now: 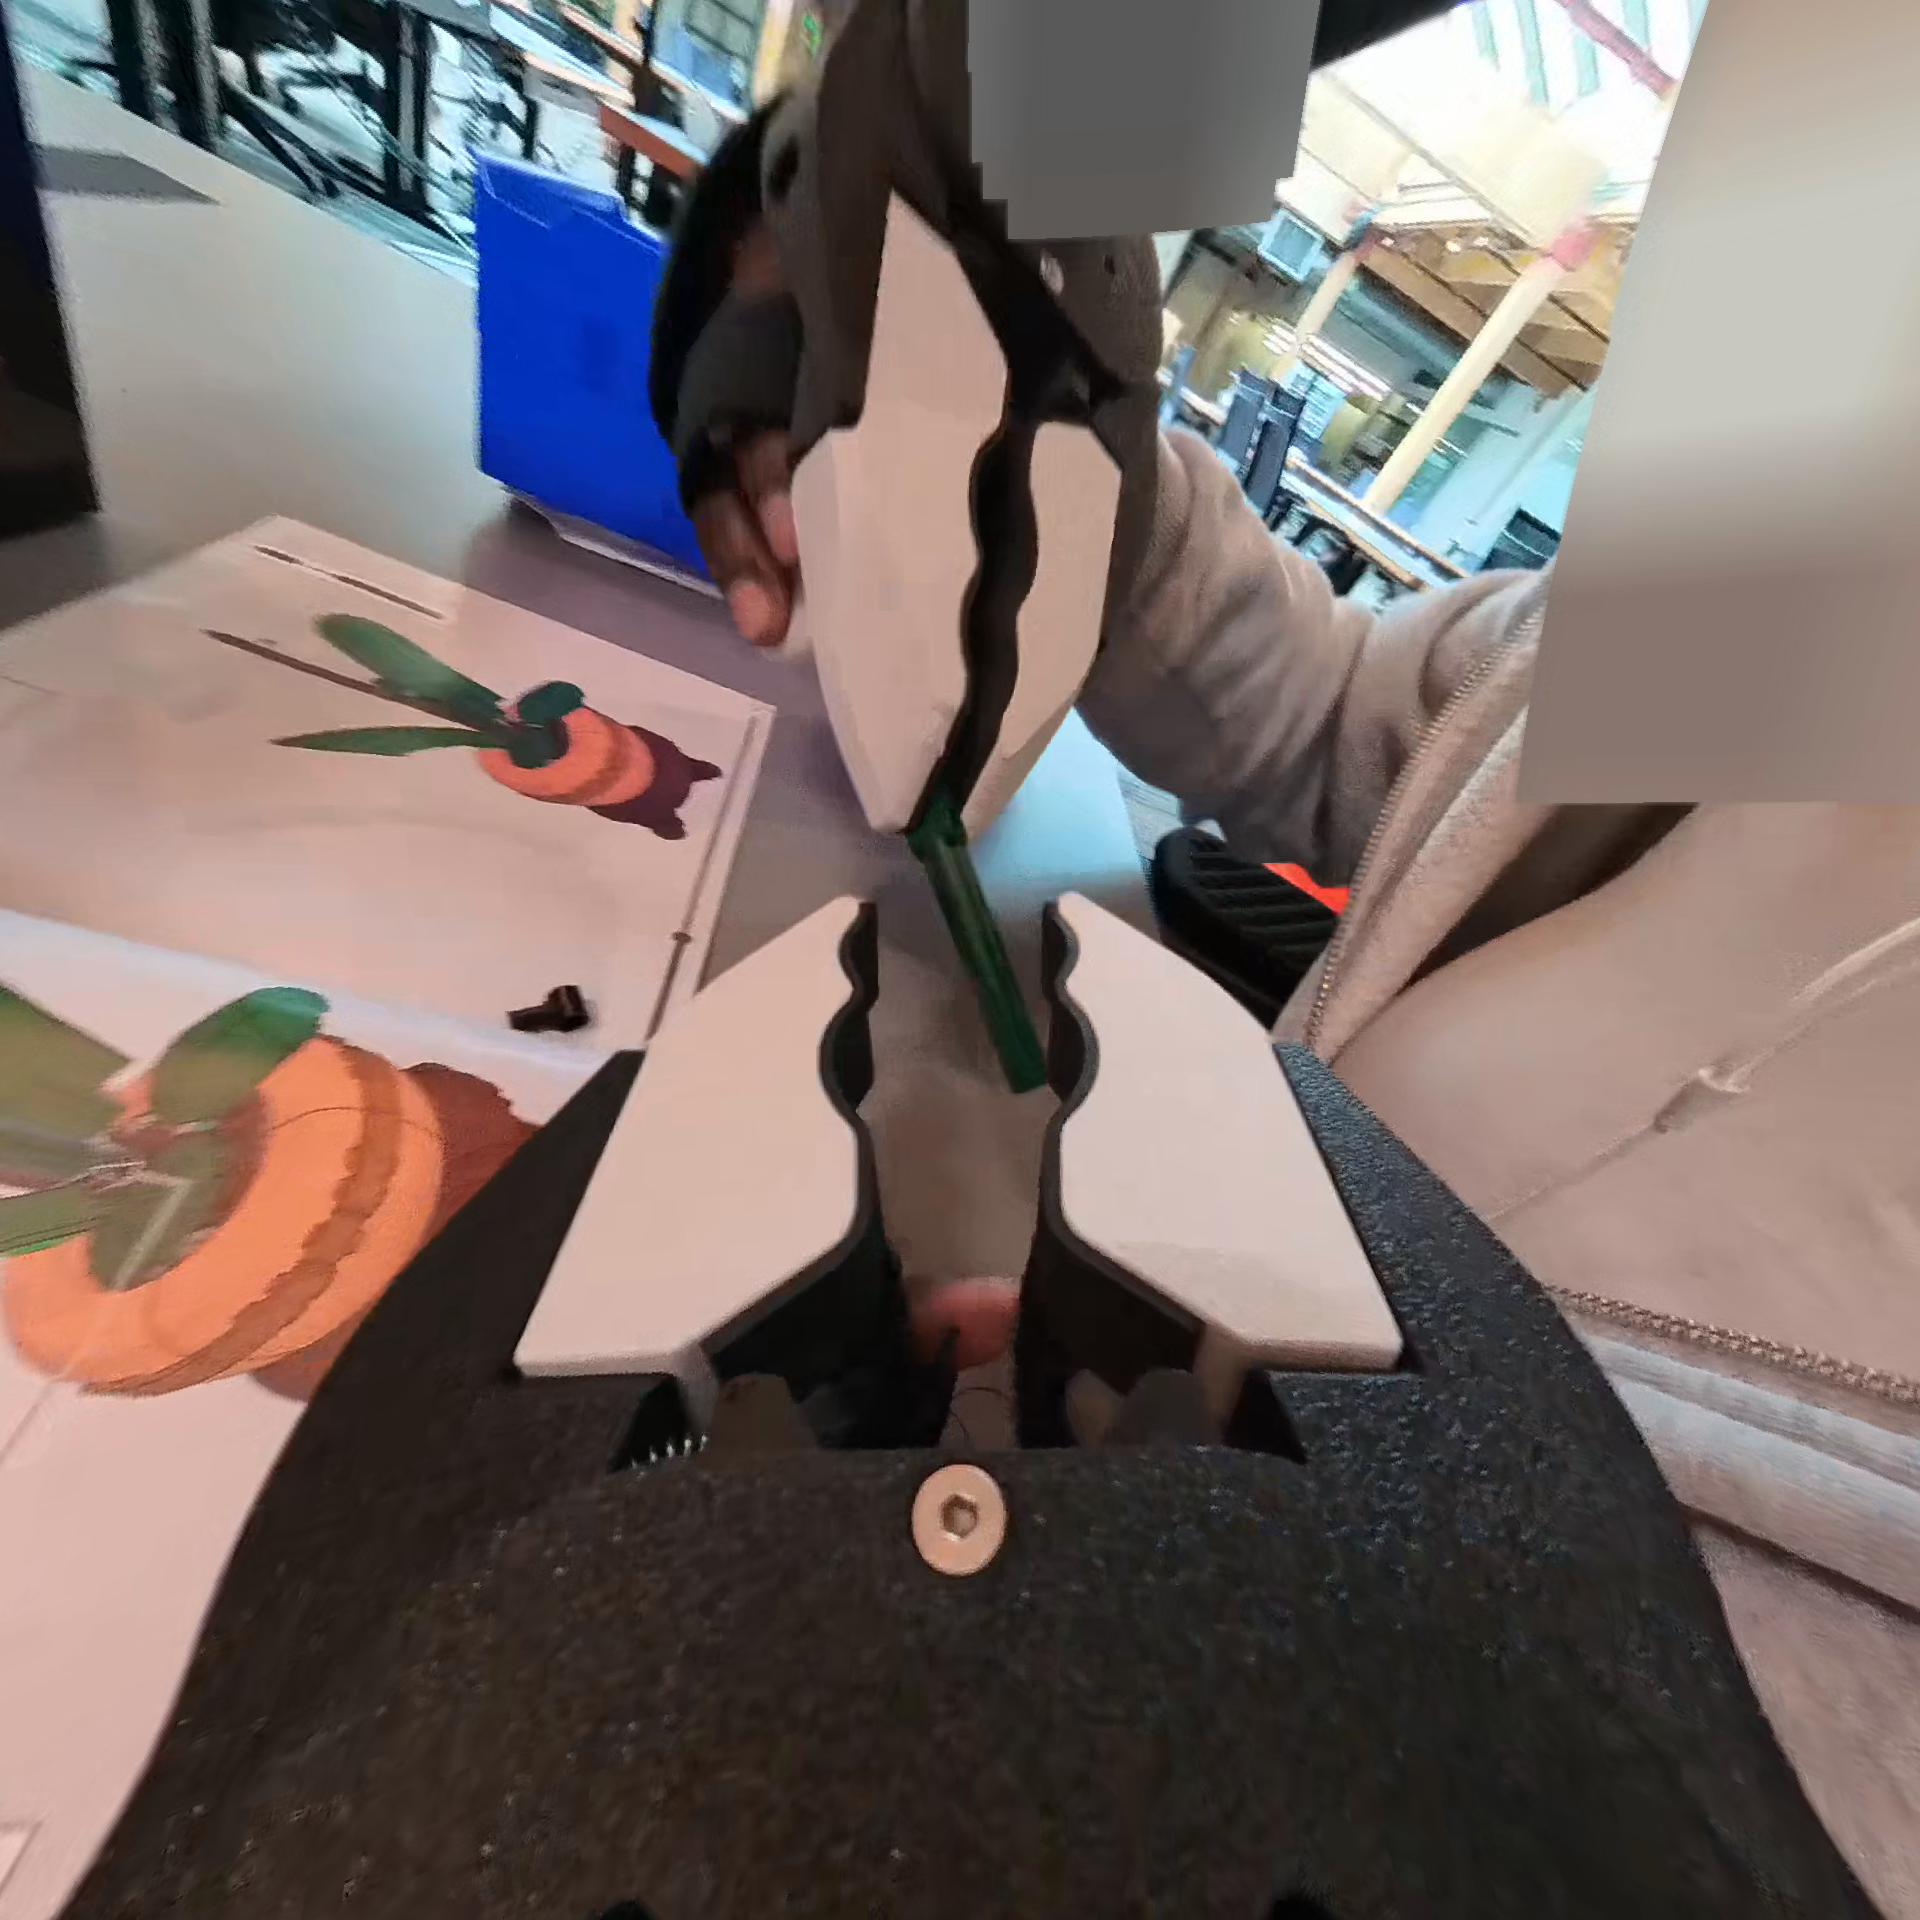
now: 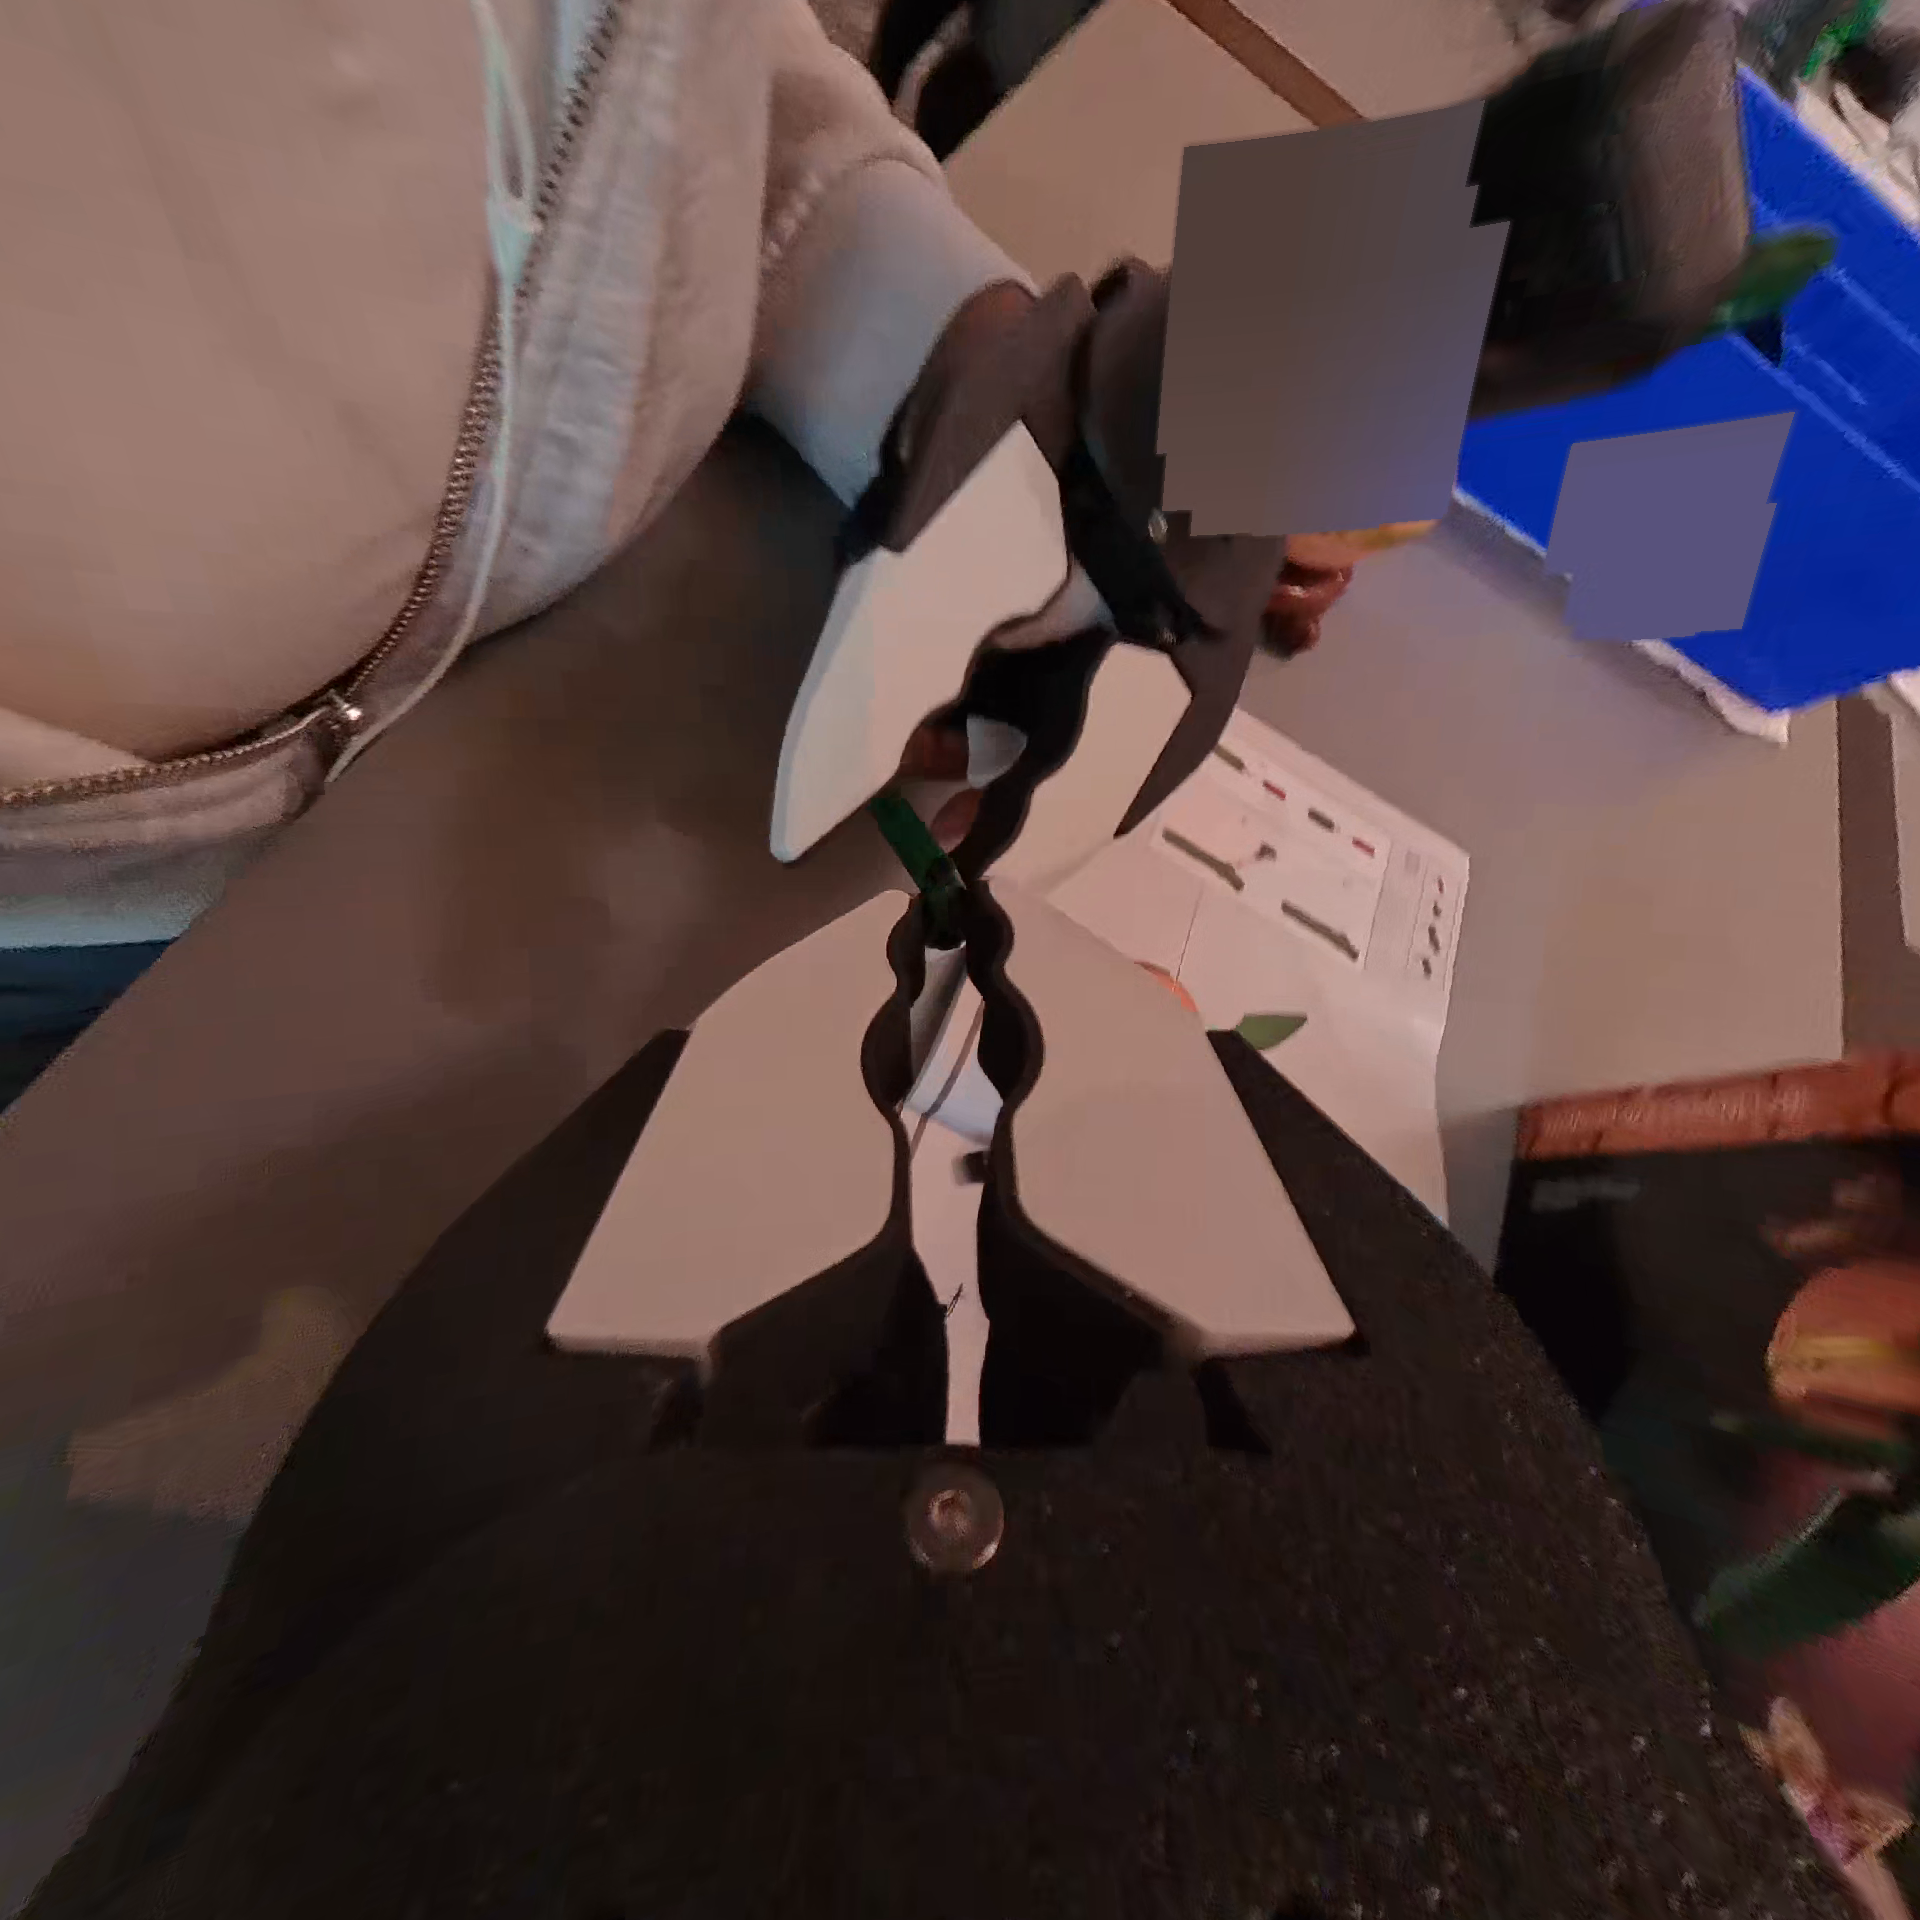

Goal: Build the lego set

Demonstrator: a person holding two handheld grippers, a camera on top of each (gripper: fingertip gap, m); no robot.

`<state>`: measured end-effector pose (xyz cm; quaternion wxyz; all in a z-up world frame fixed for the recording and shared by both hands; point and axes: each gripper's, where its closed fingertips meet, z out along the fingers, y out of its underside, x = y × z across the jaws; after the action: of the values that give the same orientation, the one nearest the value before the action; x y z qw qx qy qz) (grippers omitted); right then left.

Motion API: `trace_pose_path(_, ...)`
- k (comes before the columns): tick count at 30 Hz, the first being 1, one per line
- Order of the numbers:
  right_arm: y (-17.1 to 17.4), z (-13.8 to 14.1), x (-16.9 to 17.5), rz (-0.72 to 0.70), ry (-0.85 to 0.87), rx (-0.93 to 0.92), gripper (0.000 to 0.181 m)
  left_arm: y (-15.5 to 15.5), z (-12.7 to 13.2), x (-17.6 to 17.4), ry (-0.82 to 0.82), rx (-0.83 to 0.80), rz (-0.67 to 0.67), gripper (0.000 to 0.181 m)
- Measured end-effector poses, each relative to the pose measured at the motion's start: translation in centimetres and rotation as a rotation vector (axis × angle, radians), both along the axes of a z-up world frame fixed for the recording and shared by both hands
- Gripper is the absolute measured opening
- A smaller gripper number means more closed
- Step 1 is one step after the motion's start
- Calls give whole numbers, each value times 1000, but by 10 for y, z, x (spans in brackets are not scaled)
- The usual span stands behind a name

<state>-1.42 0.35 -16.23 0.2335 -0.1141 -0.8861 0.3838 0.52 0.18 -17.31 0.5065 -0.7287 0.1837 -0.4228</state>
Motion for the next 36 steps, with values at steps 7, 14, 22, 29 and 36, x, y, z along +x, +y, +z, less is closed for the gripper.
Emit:
trace_pose_path(7, -13, 11, -2, 71, 44, -27, 7, -10, 13, 6, -151, -16, -73, 7)
trace_pose_path(14, 42, 15, -27, -537, 107, -222, 43, 13, 11, -34, -114, 19, 232, 5)
trace_pose_path(22, 64, -66, -15, -1056, -161, -380, 29, 31, -5, -85, -70, -31, 576, 5)
trace_pose_path(29, 59, -93, -21, -1079, -233, -196, 9, 32, -11, -89, -67, -63, 604, 6)
trace_pose_path(36, 45, -39, -29, -953, -137, -465, 7, 31, -24, -89, 274, -48, 620, 6)
